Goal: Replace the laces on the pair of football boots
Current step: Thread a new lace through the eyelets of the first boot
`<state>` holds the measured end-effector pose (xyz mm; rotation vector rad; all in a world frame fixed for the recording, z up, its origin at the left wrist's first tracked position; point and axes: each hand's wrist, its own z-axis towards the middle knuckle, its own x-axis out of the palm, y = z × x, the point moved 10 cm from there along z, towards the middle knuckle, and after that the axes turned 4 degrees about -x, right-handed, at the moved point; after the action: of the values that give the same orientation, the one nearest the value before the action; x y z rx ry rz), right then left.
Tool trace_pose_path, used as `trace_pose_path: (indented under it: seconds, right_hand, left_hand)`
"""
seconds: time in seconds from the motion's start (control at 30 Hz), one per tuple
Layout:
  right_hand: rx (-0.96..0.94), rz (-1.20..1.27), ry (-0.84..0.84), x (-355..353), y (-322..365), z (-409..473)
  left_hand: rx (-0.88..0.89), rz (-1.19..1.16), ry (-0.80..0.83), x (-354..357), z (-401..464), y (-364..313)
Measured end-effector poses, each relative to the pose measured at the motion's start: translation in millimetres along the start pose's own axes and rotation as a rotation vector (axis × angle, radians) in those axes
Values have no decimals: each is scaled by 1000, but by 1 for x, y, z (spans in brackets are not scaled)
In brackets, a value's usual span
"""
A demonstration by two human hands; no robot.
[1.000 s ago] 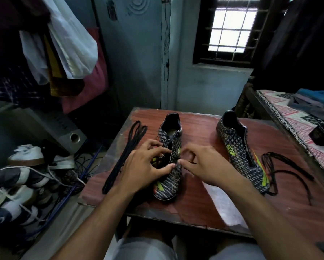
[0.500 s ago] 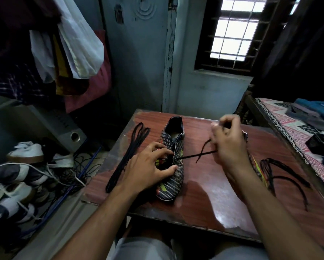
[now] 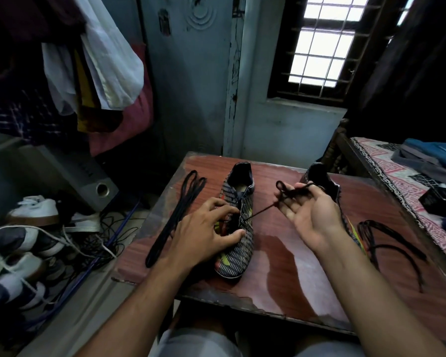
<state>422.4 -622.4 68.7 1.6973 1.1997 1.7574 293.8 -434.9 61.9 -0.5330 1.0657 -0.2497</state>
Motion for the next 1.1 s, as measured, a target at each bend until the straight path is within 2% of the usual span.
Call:
trace_pose_path:
  seconds: [0.1, 0.23, 0.3, 0.37, 0.43, 0.5, 0.53, 0.63, 0.8, 0.97, 1.1]
  right_hand:
    - [-30, 204, -51, -2, 15, 8]
    - [-277, -4, -164, -15, 48, 11]
    - [-487, -364, -64, 1, 61, 0]
    - [-611, -888, 188, 35, 46, -12]
    - [-555, -1414, 418, 49, 4, -15]
    - [-553, -1736, 531, 50, -24, -17]
    - [-574, -1730, 564, 51, -30, -19]
    - [-583, -1431, 585, 39, -30, -15]
    - [-511, -1050, 433, 9, -24, -11]
    - [-578, -1027, 293, -9, -21, -9]
    - [-704, -1075, 211, -12, -13, -12]
  left_hand:
    - [-4, -8, 19, -1, 0, -1]
    - [-29, 3, 37, 1, 1, 2]
    - [-37, 11, 35, 0, 0, 3]
    - [-33, 11, 35, -1, 2, 4]
    - [-15, -56, 34, -4, 4, 7]
    - [18, -102, 39, -6, 5, 12]
    - [38, -94, 36, -6, 5, 13]
    - [60, -80, 14, -7, 4, 12]
    - [16, -141, 16, -6, 6, 11]
    - [-60, -201, 37, -5, 7, 14]
    - [-135, -241, 9, -12, 7, 16]
